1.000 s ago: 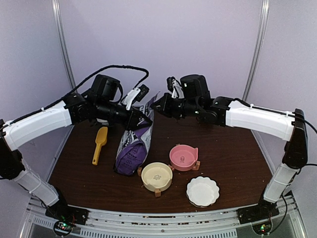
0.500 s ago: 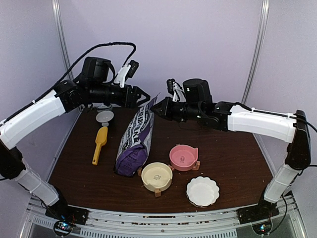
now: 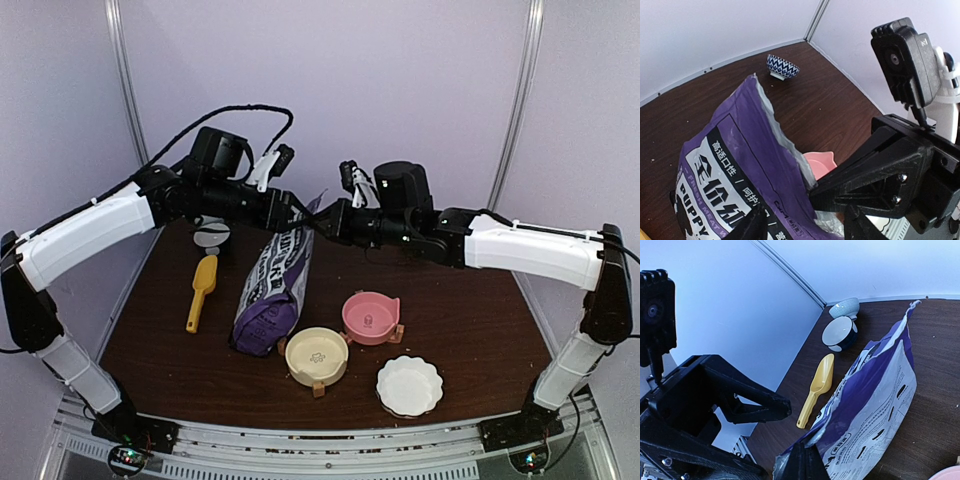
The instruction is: Serve the pet food
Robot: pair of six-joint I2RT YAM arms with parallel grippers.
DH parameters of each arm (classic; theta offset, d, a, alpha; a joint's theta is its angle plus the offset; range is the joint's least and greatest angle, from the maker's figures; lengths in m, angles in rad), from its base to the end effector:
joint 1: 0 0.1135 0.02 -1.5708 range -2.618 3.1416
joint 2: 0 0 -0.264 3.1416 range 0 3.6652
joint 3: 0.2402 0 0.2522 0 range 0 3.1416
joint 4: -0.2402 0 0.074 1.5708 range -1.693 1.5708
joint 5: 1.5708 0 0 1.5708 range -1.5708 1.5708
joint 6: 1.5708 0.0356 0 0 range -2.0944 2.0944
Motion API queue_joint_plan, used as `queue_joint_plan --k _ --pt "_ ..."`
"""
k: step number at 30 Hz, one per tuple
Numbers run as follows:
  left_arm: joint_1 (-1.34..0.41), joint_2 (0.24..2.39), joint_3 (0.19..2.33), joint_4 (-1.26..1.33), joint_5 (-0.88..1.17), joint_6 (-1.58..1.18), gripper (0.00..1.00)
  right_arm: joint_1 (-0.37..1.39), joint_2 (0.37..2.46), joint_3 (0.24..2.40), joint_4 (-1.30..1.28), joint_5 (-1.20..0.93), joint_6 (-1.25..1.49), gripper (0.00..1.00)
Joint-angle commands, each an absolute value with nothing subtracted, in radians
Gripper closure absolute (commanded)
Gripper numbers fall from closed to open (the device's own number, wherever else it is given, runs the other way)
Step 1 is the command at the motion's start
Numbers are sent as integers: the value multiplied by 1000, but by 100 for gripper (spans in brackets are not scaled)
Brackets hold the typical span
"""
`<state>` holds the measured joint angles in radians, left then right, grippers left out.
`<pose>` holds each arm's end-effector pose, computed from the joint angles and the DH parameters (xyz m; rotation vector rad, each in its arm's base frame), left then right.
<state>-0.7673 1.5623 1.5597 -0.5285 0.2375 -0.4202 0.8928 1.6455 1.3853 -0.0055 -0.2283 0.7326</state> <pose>0.2508 -0.2535 0.3818 0.5353 2.1710 -0.9350 0.2426 0.3140 0.3432 -0.3423 2.0247 1.2965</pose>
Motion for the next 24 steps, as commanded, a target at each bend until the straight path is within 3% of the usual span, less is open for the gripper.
queue_joint_plan --k 1,12,24 --pt "-762 1567 1551 -537 251 -439 45 910 1600 1375 22 -238 717 100" --pt "-762 1580 1526 -575 229 -436 47 912 1599 1374 25 -258 697 100" --pt "-758 1617 1534 -529 353 -431 69 911 1580 1379 1 -322 578 100"
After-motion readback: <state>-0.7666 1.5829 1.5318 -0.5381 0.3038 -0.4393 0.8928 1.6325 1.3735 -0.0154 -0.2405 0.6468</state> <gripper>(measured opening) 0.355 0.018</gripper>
